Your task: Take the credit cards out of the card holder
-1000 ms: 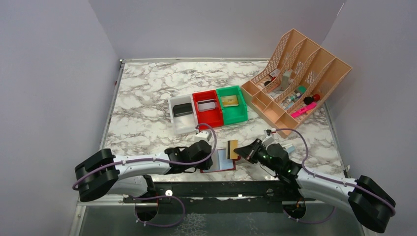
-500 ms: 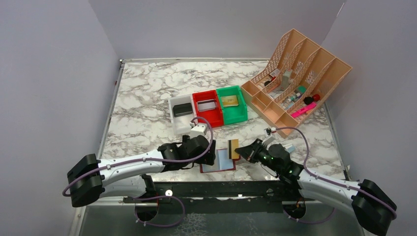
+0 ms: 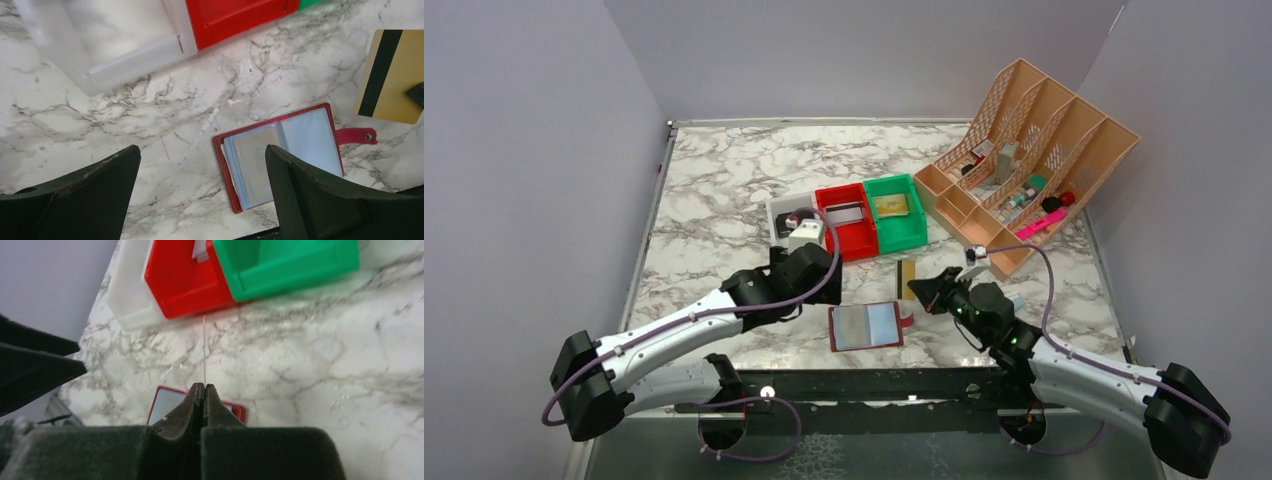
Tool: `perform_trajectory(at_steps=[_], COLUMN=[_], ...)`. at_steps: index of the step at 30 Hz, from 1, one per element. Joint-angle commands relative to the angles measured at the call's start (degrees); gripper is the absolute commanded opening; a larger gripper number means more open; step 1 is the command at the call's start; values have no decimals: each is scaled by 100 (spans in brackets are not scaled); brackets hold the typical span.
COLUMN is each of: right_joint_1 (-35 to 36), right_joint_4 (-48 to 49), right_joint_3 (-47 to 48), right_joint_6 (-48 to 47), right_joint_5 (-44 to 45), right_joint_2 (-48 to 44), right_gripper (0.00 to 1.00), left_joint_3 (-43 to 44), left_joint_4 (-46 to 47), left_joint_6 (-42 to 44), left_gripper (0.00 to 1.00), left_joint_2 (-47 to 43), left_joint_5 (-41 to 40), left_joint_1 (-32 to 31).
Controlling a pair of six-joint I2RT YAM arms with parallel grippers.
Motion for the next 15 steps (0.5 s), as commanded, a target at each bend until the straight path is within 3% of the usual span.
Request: perform_trajectory(at_steps=[1, 10, 15], right_joint_1=[-31, -75, -736], right_joint_4=[264, 858, 1209], right_joint_3=[511, 1726, 2354], right_joint_6=[-1383, -3413, -4324], right_joint_5=[1215, 1676, 495], right_joint_2=[378, 2054, 2694], right_gripper=[2, 3, 3], left_joint_3=[252, -40, -60], left_joint_4=[-449, -594, -520], left_joint_6=[514, 880, 905], left_gripper=[99, 99, 99], left_joint_2=[-523, -1060, -1050], left_joint_5=[-764, -1147, -1155], left_joint_1=[168, 484, 553])
